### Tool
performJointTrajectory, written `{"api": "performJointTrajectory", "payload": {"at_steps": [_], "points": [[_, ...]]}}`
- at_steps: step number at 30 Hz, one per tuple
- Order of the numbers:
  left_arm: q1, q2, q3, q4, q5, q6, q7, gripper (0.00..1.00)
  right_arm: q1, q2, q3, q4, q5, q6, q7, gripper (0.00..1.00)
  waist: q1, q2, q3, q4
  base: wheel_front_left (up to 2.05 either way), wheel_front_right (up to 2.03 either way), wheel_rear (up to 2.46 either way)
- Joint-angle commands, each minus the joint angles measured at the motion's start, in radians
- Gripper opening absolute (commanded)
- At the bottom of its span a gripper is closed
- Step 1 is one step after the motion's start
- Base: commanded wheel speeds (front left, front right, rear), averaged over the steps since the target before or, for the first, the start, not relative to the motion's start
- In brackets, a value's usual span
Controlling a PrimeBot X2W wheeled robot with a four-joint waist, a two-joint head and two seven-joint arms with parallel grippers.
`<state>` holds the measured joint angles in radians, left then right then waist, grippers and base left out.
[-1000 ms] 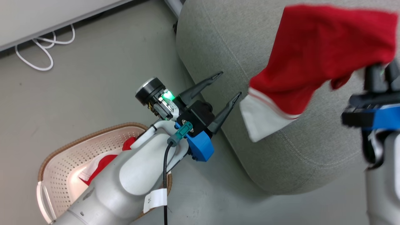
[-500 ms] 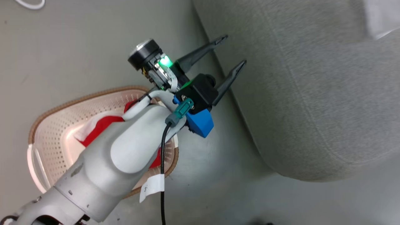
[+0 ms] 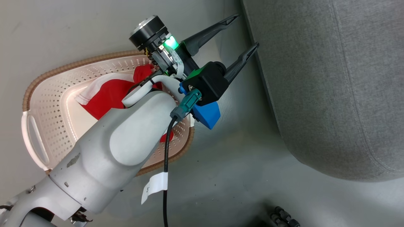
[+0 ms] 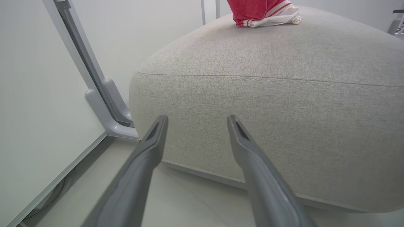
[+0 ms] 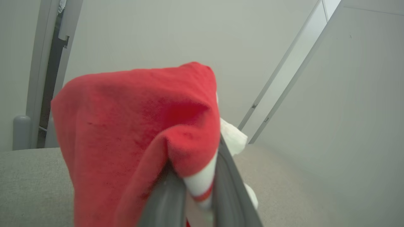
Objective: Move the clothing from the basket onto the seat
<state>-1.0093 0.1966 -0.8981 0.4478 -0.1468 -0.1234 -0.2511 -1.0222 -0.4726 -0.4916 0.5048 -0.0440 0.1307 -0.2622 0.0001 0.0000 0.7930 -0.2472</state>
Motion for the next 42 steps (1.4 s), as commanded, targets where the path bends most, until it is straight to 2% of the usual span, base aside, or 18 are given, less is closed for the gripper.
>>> {"api": "performJointTrajectory", "payload": {"at_steps": [1, 8, 12, 13, 14, 15, 22, 29, 34, 38, 42], "points": [[-0.018, 0.006, -0.003, -0.004, 0.004, 0.003, -0.003, 1.0, 0.025, 0.017, -0.006, 0.02, -0.009, 0.0, -0.004, 0.0, -0.0001, 0.0, 0.012, 0.007, 0.0, 0.0, 0.0], [-0.026, 0.014, -0.007, -0.004, 0.0, 0.006, -0.004, 1.0, 0.085, 0.077, -0.023, 0.131, -0.022, 0.0, -0.004, 0.0, -0.0001, 0.0, 0.029, 0.018, 0.0, 0.0, 0.0], [-0.025, 0.021, -0.008, 0.001, -0.006, 0.01, -0.005, 1.0, 0.105, 0.097, -0.024, 0.153, -0.03, 0.0, -0.004, 0.02, -0.0001, 0.0, 0.021, 0.017, 0.0, 0.0, 0.0], [-0.022, 0.021, -0.009, 0.003, -0.008, 0.011, -0.005, 1.0, 0.111, 0.103, -0.024, 0.148, -0.032, 0.0, -0.004, 0.42, -0.0001, 0.0, 0.016, 0.015, 0.0, 0.0, 0.0], [-0.016, 0.02, -0.01, 0.004, -0.01, 0.013, -0.006, 1.0, 0.118, 0.11, -0.026, 0.14, -0.031, 0.0, -0.004, 0.95, -0.0001, 0.0, 0.009, 0.014, 0.0, 0.0, 0.0], [-0.012, 0.018, -0.011, 0.005, -0.01, 0.013, -0.006, 1.0, 0.13, 0.116, -0.024, 0.128, -0.026, 0.0, -0.004, 1.0, -0.0001, 0.0, 0.002, 0.014, 0.0, 0.0, 0.0], [0.027, 0.002, -0.014, 0.018, -0.031, 0.024, -0.012, 1.0, 0.299, 0.156, -0.037, 0.006, -0.026, 0.0, -0.004, 1.0, -0.0001, 0.0, -0.088, 0.005, 0.0, 0.0, 0.0], [0.116, -0.014, 0.022, 0.012, -0.073, 0.05, -0.015, 1.0, 0.501, 0.227, -0.025, -0.133, -0.055, 0.0, -0.004, 1.0, -0.0001, 0.0, -0.238, -0.001, 0.0, 0.0, 0.0], [0.213, -0.012, 0.075, -0.014, -0.1, 0.076, -0.015, 1.0, 0.594, 0.263, 0.038, -0.217, -0.068, 0.0, -0.004, 1.0, -0.0001, 0.0, -0.347, 0.014, 0.0, 0.0, 0.0], [0.313, -0.01, 0.159, -0.044, -0.116, 0.11, -0.015, 1.0, 0.654, 0.272, 0.147, -0.273, -0.043, 0.0, -0.004, 1.0, -0.0001, 0.0, -0.441, 0.05, 0.0, 0.0, 0.0], [0.381, -0.01, 0.238, -0.077, -0.117, 0.137, -0.015, 1.0, 0.675, 0.279, 0.24, -0.296, -0.021, 0.0, -0.004, 1.0, -0.0001, 0.0, -0.491, 0.091, 0.0, 0.0, 0.0]]}}
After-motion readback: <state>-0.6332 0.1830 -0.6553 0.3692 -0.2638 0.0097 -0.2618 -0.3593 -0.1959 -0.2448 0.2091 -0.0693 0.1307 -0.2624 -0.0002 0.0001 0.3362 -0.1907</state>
